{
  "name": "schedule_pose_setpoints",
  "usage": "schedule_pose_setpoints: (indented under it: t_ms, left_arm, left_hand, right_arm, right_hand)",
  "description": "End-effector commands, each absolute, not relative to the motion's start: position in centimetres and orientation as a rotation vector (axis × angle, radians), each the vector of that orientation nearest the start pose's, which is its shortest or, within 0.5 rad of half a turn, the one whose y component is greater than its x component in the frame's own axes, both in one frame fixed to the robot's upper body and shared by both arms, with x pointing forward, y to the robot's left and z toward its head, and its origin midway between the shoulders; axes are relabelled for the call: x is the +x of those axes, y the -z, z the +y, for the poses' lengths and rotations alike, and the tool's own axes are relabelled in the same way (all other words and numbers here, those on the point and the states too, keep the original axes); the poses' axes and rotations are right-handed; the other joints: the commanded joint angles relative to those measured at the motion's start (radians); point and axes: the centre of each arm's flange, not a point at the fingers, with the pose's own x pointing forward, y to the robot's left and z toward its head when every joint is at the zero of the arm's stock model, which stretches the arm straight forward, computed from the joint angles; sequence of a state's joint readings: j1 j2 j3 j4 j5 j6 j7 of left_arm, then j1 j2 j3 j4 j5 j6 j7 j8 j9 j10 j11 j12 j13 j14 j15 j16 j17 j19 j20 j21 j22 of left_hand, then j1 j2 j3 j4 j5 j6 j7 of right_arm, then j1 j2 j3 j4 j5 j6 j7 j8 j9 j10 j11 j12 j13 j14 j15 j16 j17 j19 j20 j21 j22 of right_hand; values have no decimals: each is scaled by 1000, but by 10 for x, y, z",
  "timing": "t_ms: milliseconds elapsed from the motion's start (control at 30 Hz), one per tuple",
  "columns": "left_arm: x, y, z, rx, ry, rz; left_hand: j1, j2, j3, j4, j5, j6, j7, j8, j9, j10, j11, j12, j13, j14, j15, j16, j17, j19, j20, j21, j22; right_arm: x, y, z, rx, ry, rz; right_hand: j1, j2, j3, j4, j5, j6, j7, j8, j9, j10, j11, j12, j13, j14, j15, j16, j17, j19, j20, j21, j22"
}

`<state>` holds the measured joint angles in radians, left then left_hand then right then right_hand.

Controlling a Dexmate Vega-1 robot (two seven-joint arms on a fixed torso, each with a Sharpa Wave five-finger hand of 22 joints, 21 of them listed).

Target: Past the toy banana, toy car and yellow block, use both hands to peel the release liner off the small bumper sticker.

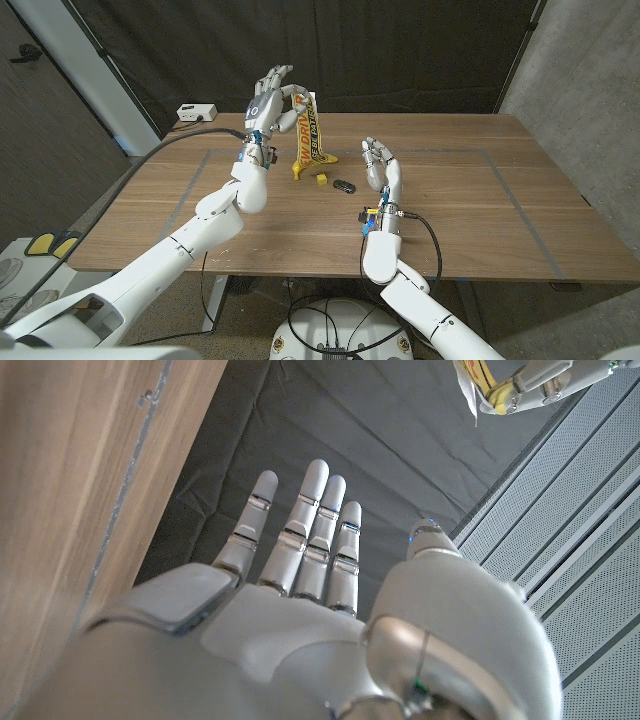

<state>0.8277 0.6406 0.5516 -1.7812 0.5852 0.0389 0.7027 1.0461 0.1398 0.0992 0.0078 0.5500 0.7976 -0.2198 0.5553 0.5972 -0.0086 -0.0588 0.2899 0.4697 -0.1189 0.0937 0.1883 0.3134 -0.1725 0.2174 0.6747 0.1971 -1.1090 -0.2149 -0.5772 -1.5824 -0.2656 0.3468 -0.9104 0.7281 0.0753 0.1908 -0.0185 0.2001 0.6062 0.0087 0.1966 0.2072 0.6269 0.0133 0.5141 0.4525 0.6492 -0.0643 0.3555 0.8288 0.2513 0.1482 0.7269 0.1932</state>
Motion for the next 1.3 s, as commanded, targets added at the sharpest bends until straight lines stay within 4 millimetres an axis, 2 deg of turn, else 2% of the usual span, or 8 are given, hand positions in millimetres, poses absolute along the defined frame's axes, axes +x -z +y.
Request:
schedule_pose_setpoints:
  t_ms: [33, 200, 233, 500, 667, 800, 1100, 1300]
  left_arm:
    - [528, -72, 176, 1031, -329, -1201]
    - [524, -77, 171, 1090, -242, -1192]
    - [524, -78, 170, 1093, -237, -1193]
    - [519, -80, 161, 1160, -180, -1203]
    - [514, -84, 155, 1183, -115, -1217]
    - [512, -86, 151, 1182, -56, -1228]
    - [513, -93, 147, 1200, 88, -1192]
    - [508, -98, 144, 1218, 171, -1187]
  left_hand:
    - [6, 4, -17, 6, 13, 2, -2, 69, 123, -43, 8, -27, -12, -72, 24, -6, -9, -143, 3, -34, -8]
    - [7, 5, -21, 9, 16, 6, -2, 72, 126, -47, 7, -31, -16, -80, 29, -2, -12, -152, 3, -42, -10]
    - [7, 5, -23, 11, 18, 7, -2, 74, 128, -41, -3, -29, -17, -79, 28, 1, -13, -155, 3, -45, -10]
    - [7, 8, -28, 16, 23, 7, -2, 75, 131, -41, 10, -32, -21, -75, 50, 9, -15, -155, 3, -51, -9]
    - [8, 7, -31, 18, 26, 4, -2, 70, 126, -42, 11, -34, -23, -76, 57, 11, -17, -153, 3, -53, -9]
    - [11, 4, -38, 19, 31, 2, -2, 62, 115, -63, 18, -45, -29, -98, 73, 6, -22, -153, 3, -59, -9]
    - [16, 1, -46, 20, 38, 6, -2, 56, 104, -68, 9, -49, -35, -124, 73, 3, -27, -163, 3, -71, -10]
    - [19, 2, -50, 22, 41, 8, -2, 53, 98, -59, 5, -47, -39, -126, 78, 6, -29, -169, 3, -78, -10]
  right_arm:
    - [518, 80, -112, -155, 259, -919]
    - [514, 73, -114, -176, 253, -927]
    - [513, 71, -115, -179, 251, -927]
    - [508, 57, -118, -230, 210, -936]
    - [504, 52, -123, -291, 228, -935]
    - [499, 49, -124, -326, 250, -937]
    - [485, 43, -124, -351, 235, -959]
    - [470, 38, -123, -368, 296, -979]
  right_hand:
    - [13, 3, 4, -9, -3, 11, 0, 9, 6, 0, -3, 3, 3, -2, -25, 2, -3, 7, 4, 2, 3]
    - [7, -3, -1, -10, -6, 16, -1, 10, 6, -2, -6, 3, 4, -5, -25, 3, -2, 5, 5, 2, 3]
    - [5, -4, -2, -10, -6, 17, -1, 10, 6, -2, -7, 3, 4, -5, -26, 4, -1, 5, 5, 1, 3]
    - [-33, -21, -24, 1, -9, 19, 1, 9, 8, -10, -5, 2, 9, -12, -17, 9, 1, -6, 15, -4, 3]
    - [5, -23, -15, -32, 0, 11, -11, 4, 9, -37, -22, -5, 15, -38, -27, 11, 8, -10, 13, -6, 2]
    - [21, -33, -15, -48, 4, 7, -19, 2, 10, -48, -34, -9, 18, -51, -28, 9, 7, -13, 14, -8, 2]
    - [13, -45, -28, -51, 10, 20, -31, 7, 12, -55, -43, -10, 22, -62, -27, 12, 7, -28, 18, -15, 2]
    - [23, -39, -27, -59, 18, 44, -36, 15, 12, -26, -46, 1, 22, -50, -35, 25, 12, -27, 16, -16, 2]
